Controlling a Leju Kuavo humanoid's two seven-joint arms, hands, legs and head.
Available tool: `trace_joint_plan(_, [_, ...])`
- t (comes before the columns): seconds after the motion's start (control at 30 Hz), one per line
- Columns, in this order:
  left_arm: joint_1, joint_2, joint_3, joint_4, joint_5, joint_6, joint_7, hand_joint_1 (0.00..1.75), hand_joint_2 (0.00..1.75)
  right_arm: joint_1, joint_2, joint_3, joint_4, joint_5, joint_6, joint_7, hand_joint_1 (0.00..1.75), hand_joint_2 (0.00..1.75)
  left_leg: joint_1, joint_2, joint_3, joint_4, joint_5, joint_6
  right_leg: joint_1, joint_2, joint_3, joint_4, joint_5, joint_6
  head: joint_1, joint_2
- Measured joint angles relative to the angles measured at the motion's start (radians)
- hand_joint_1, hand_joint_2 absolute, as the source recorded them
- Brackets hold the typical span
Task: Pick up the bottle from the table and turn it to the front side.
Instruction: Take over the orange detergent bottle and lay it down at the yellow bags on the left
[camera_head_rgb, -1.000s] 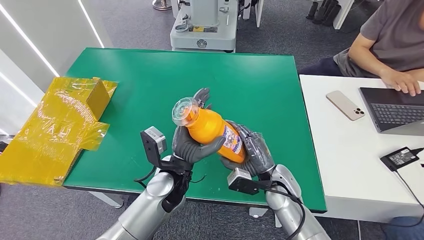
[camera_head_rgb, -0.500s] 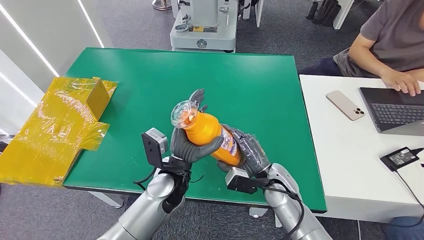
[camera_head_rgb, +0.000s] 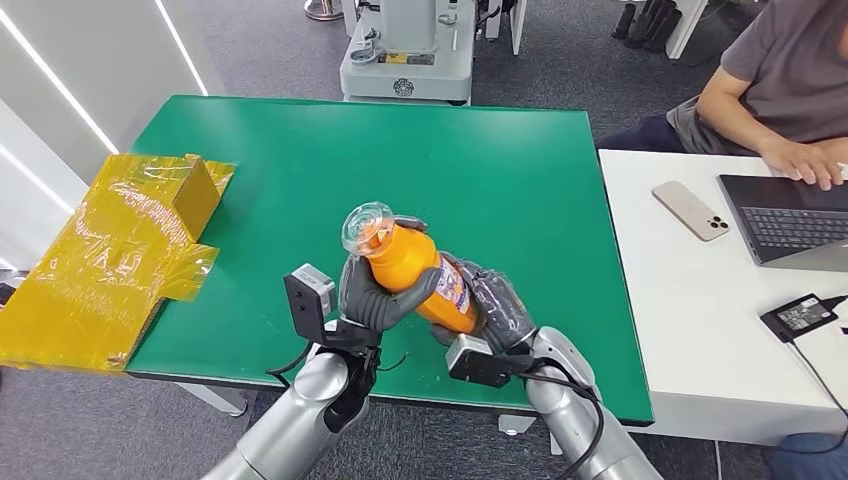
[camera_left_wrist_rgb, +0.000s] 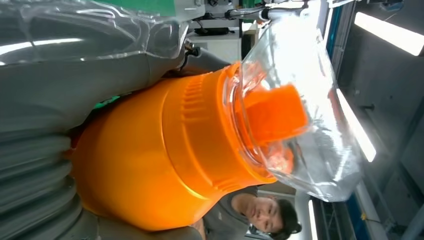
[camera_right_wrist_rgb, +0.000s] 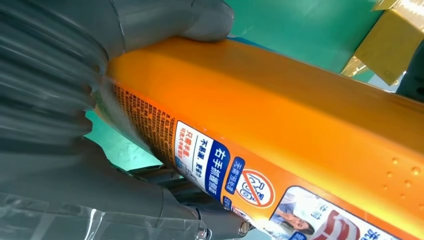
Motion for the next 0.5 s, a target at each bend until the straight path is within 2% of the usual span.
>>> trace_joint_plan(0.13, [0.0, 0.001, 0.0, 0.0, 0.001, -0.003, 0.001, 1.75, 1.75, 0.002, 0.002, -0.001, 0.0, 0.012, -0.007, 0.001, 1.75, 1.75, 0.0, 0.0, 0.0, 0.0, 0.0, 0.0, 0.0, 0.0, 0.0, 0.0, 0.0, 0.0, 0.0, 0.0])
trace_joint_plan(0.2, [0.0, 0.001, 0.0, 0.0, 0.001, -0.004, 0.001, 1.75, 1.75, 0.004, 0.003, -0.001, 0.0, 0.015, -0.01, 0.002, 1.62, 1.75, 0.0, 0.0, 0.0, 0.0, 0.0, 0.0, 0.0, 0.0, 0.0, 0.0, 0.0, 0.0, 0.0, 0.0])
trace_joint_plan(0.23, [0.0, 0.001, 0.0, 0.0, 0.002, -0.004, 0.001, 1.75, 1.75, 0.005, 0.003, -0.001, 0.0, 0.016, -0.012, 0.004, 1.36, 1.75, 0.0, 0.0, 0.0, 0.0, 0.0, 0.0, 0.0, 0.0, 0.0, 0.0, 0.0, 0.0, 0.0, 0.0])
trace_joint_plan(0.33, [0.0, 0.001, 0.0, 0.001, 0.003, -0.006, 0.002, 1.75, 1.75, 0.008, 0.004, -0.002, -0.001, 0.027, -0.029, 0.015, 0.27, 1.75, 0.0, 0.0, 0.0, 0.0, 0.0, 0.0, 0.0, 0.0, 0.0, 0.0, 0.0, 0.0, 0.0, 0.0])
trace_joint_plan(0.37, [0.0, 0.001, 0.0, 0.001, 0.003, -0.006, 0.002, 1.75, 1.75, 0.009, 0.005, -0.002, -0.001, 0.029, -0.036, 0.019, 0.1, 1.75, 0.0, 0.0, 0.0, 0.0, 0.0, 0.0, 0.0, 0.0, 0.0, 0.0, 0.0, 0.0, 0.0, 0.0])
trace_joint_plan(0.4, [0.0, 0.001, 0.0, 0.001, 0.003, -0.007, 0.002, 1.75, 1.75, 0.011, 0.006, -0.002, -0.001, 0.031, -0.042, 0.023, 0.01, 1.75, 0.0, 0.0, 0.0, 0.0, 0.0, 0.0, 0.0, 0.0, 0.0, 0.0, 0.0, 0.0, 0.0, 0.0])
trace_joint_plan(0.5, [0.001, 0.0, 0.0, 0.001, 0.003, -0.006, 0.004, 1.75, 1.75, 0.022, 0.012, -0.003, -0.007, 0.03, -0.069, 0.039, 0.0, 1.75, 0.0, 0.0, 0.0, 0.0, 0.0, 0.0, 0.0, 0.0, 0.0, 0.0, 0.0, 0.0, 0.0, 0.0])
